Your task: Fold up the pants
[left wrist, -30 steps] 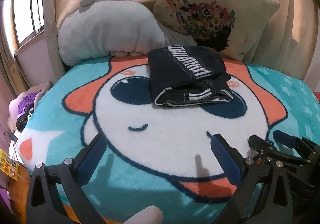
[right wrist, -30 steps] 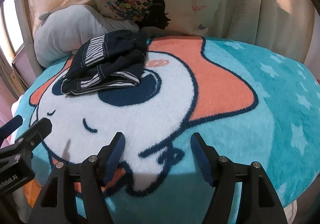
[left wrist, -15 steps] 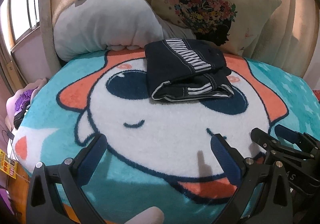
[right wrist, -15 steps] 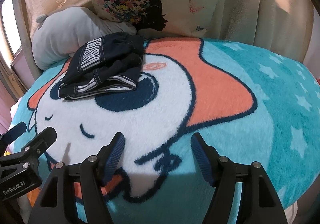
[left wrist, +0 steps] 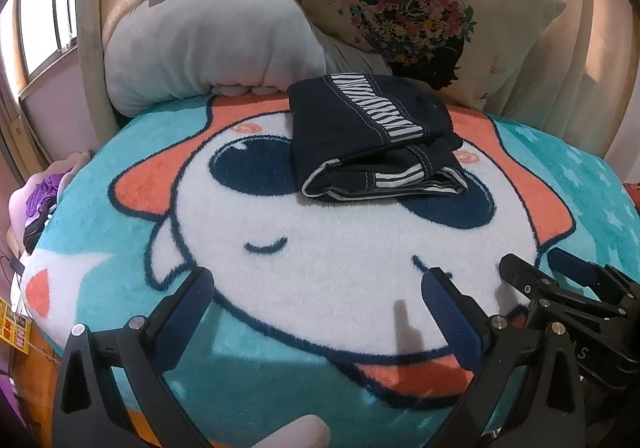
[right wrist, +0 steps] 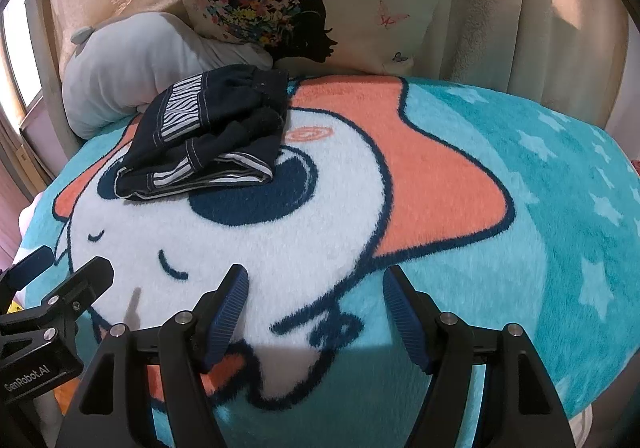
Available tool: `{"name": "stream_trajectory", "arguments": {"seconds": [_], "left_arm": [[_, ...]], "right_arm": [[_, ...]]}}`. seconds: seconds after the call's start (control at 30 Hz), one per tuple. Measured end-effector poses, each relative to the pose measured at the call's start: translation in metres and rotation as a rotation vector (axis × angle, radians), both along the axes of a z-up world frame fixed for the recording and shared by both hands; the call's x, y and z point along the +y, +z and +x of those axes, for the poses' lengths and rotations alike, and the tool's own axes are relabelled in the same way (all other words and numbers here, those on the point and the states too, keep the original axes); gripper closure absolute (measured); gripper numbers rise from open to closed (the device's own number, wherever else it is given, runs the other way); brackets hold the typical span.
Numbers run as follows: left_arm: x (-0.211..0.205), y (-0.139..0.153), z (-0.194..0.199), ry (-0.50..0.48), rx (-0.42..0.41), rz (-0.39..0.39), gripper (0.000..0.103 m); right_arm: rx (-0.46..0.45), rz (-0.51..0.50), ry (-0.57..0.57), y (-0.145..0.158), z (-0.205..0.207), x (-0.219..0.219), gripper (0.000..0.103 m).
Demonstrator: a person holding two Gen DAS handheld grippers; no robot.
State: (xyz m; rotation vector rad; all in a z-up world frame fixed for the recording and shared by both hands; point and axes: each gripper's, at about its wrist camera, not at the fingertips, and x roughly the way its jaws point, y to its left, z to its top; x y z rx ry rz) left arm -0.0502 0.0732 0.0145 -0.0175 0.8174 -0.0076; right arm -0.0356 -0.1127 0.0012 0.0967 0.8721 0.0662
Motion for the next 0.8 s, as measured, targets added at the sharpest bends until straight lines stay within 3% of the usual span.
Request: {"name": "stream_trajectory", "arguments": {"seconds": [0.8], "left_arm": [[0.0000,-0.0014,0.0005,0.000,0.009,-0.011,0.000]], "right_arm": [[-0.008,-0.018,0.008,0.0021,0.0000,0.0030,0.028]]}}
